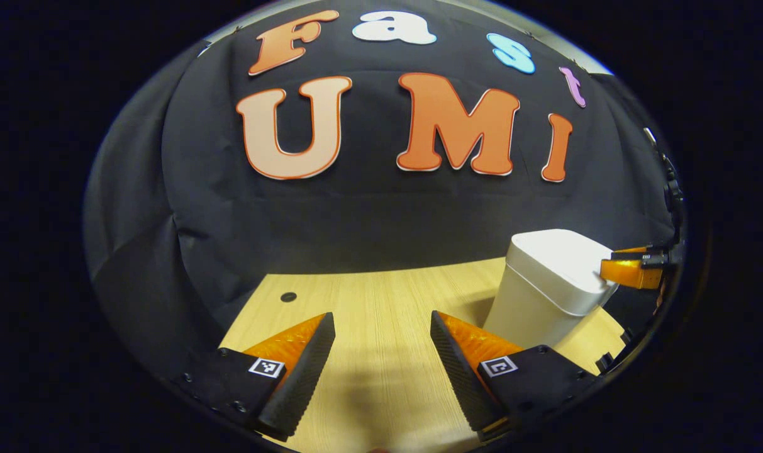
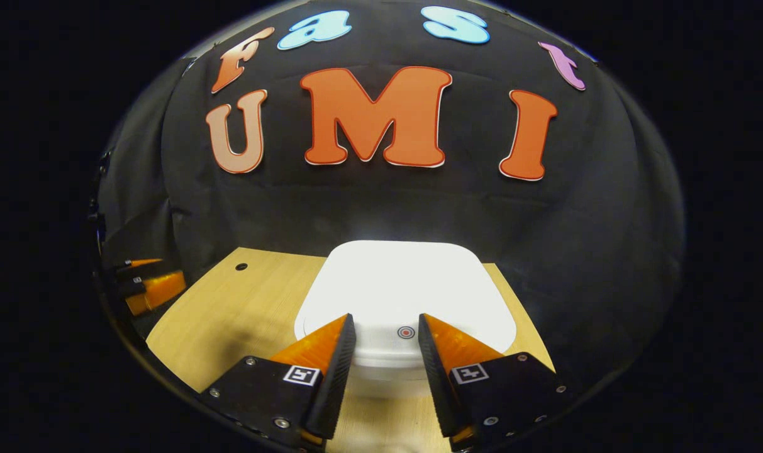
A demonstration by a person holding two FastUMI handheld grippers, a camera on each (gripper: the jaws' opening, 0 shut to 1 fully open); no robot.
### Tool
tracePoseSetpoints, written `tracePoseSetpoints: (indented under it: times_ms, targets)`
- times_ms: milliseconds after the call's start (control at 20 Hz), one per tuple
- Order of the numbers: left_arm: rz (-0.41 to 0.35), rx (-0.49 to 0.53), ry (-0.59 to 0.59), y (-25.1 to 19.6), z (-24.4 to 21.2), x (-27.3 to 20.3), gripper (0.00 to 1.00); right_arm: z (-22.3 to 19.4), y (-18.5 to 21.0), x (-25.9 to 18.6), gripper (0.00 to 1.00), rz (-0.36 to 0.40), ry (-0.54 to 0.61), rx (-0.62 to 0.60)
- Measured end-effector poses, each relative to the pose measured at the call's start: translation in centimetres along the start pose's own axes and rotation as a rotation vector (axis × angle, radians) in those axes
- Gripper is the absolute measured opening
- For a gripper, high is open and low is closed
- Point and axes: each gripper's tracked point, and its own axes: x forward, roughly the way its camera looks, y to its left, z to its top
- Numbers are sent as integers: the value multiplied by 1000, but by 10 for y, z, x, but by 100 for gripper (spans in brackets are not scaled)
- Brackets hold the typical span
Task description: Press the lid of the desktop garbage bin to open it, pick up the crumpled paper on the desktop and throw it into the bin, then pick up the pop can on the desktop and drop it into the bin, and finally close the garbage bin lid.
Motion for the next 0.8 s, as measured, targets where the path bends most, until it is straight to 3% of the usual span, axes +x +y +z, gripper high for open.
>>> tracePoseSetpoints:
  times_ms: [100, 250, 400, 600, 800]
  targets:
    - [18, 11, -44, 6, 19, -6, 97, 5, 4, -1, 69, -9, -31, -15]
    - [47, 6, -114, 14, 47, -17, 99, 12, 16, -2, 67, 15, -75, -37]
    - [113, -1, -181, 29, 68, -29, 97, 27, 27, -4, 75, 49, -134, -43]
    - [127, -2, -247, 31, 87, -36, 97, 43, 51, -8, 86, 127, -178, -43]
    - [131, 13, -287, 27, 89, -43, 97, 70, 61, -18, 96, 144, -294, -71]
